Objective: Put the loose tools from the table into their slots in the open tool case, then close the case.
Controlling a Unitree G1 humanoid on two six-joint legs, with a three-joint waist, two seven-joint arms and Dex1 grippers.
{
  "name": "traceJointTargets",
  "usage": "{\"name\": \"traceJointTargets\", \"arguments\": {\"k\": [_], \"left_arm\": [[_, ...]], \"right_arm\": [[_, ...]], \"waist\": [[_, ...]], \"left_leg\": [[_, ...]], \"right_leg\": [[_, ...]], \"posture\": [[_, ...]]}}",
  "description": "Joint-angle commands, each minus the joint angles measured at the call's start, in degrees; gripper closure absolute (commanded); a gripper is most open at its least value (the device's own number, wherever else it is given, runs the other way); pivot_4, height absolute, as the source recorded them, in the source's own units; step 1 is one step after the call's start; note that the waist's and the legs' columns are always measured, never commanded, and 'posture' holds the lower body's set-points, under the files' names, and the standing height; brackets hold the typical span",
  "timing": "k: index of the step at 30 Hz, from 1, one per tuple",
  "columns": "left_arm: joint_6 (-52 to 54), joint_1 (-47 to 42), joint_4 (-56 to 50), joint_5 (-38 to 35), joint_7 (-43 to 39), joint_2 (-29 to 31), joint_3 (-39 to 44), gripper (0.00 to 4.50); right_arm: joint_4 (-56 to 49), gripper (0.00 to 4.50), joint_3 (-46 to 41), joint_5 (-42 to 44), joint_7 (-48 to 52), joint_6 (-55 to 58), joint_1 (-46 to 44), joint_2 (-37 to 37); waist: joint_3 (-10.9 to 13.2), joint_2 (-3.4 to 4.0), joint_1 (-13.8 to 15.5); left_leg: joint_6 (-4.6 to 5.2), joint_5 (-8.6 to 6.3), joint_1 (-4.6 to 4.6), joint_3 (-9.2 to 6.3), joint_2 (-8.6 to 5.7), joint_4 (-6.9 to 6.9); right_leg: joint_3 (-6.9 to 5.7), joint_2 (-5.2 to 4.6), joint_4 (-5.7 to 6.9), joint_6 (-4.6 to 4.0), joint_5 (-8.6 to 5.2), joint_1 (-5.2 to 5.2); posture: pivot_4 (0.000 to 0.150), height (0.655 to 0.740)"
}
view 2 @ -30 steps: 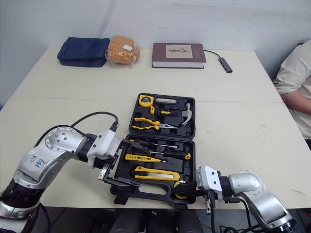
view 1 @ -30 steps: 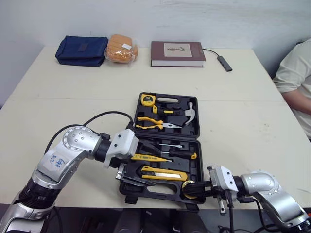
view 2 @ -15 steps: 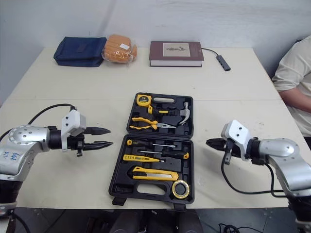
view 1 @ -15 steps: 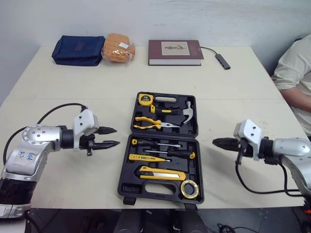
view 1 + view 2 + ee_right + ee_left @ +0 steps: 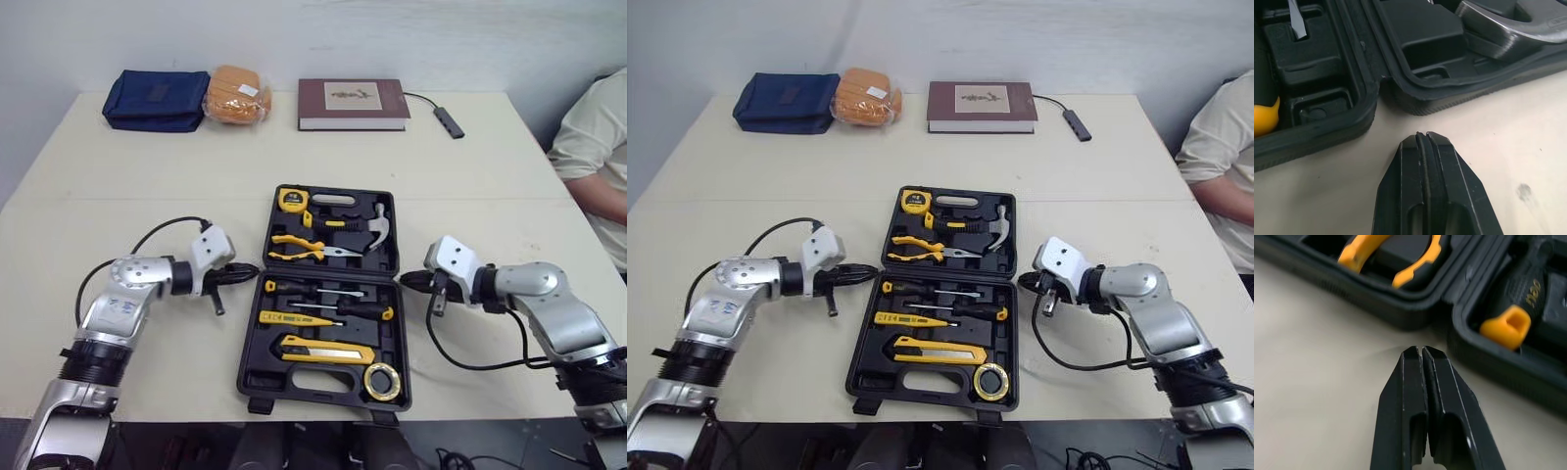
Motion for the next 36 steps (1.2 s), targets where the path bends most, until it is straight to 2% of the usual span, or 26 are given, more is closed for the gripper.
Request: {"name": "traceJointTargets", "arguments": {"k": [1, 5, 12, 18, 24, 28, 30, 32, 36], "left_arm": [[-1.27, -1.03, 1.10, 1.08, 0.33, -1.71, -0.76, 4.46], [1.04, 0.52, -2.10, -0.66, -1.33, -3.55, -1.38, 4.46], [4.05, 4.77, -9.48, -1.21, -1.99, -3.35, -1.30, 4.46], [4.76, 5.63, -9.20, 1.05, 0.33, -3.21, -0.88, 4.46], [6.79, 7.63, -10.18, 0.56, 1.14, -0.19, 2.30, 4.46], [10.03, 10.53, -14.31, -2.09, 1.21, 3.15, 6.71, 4.46], [14.42, 11.07, -16.23, -4.07, 2.03, 4.87, 9.58, 3.92], [21.75, 10.04, -18.53, -7.31, 3.03, 6.26, 12.53, 3.16], [39.41, 3.13, -21.67, -13.17, 7.20, 6.23, 14.65, 1.40]], "right_arm": [[-0.33, 4.50, 0.54, -0.85, 0.58, -1.23, -1.91, 1.37], [-1.52, 4.50, 0.90, -1.15, 1.47, -1.49, -2.06, 1.93], [-4.97, 4.50, 0.91, -0.16, 3.01, -0.49, -0.88, 2.17], [-5.09, 4.50, 0.87, -1.42, 2.60, 0.60, -0.69, 1.55], [-3.69, 4.50, -0.86, -5.75, 0.60, -1.64, -0.48, -1.78], [-8.46, 4.50, -5.35, -1.23, 1.64, 3.94, 0.94, -3.54], [-10.91, 3.82, -7.63, 0.71, 1.66, 8.14, 1.10, -4.59], [-13.39, 3.03, -10.53, 4.89, 1.41, 16.37, -0.14, -5.04], [-15.85, 0.96, -13.93, 12.33, -1.81, 33.93, -6.42, -3.39]], "waist": [[0.00, 0.00, -0.25], [0.00, -0.01, -0.58], [0.00, -0.01, -0.73], [-0.01, 0.00, -0.73], [0.00, 0.00, -0.74], [0.00, 0.01, -1.00], [0.01, 0.02, -0.99], [0.02, 0.03, -0.86], [0.03, 0.04, -0.61]], "left_leg": [[0.00, 0.01, 0.00, 0.00, 0.00, 0.02], [0.00, 0.03, 0.01, 0.00, 0.00, 0.05], [0.00, 0.02, 0.01, -0.01, 0.00, 0.03], [-0.01, 0.02, 0.03, -0.02, 0.01, 0.02], [-0.01, 0.02, 0.04, -0.02, 0.01, 0.02], [-0.02, 0.01, 0.04, -0.02, 0.03, -0.04], [-0.06, 0.02, 0.06, -0.02, 0.07, -0.05], [-0.07, 0.03, 0.07, -0.05, 0.07, -0.05], [-0.05, 0.00, 0.05, -0.15, 0.03, -0.04]], "right_leg": [[-0.01, 0.00, 0.02, 0.00, 0.00, 0.00], [-0.01, -0.01, 0.04, 0.02, 0.01, 0.03], [0.01, -0.03, 0.01, 0.02, 0.01, 0.03], [0.01, -0.03, 0.00, 0.02, 0.01, 0.03], [0.03, -0.04, 0.00, 0.02, 0.01, 0.04], [0.04, -0.04, -0.04, 0.02, 0.01, 0.02], [0.04, -0.03, -0.06, 0.01, 0.00, 0.02], [0.04, -0.03, -0.16, 0.00, 0.00, 0.01], [0.03, -0.13, -0.16, -0.01, 0.00, 0.02]], "posture": [[0.150, 0.7400], [0.150, 0.7400], [0.150, 0.7400], [0.150, 0.7400], [0.150, 0.7400], [0.150, 0.7400], [0.150, 0.7400], [0.150, 0.7400], [0.150, 0.7400]]}}
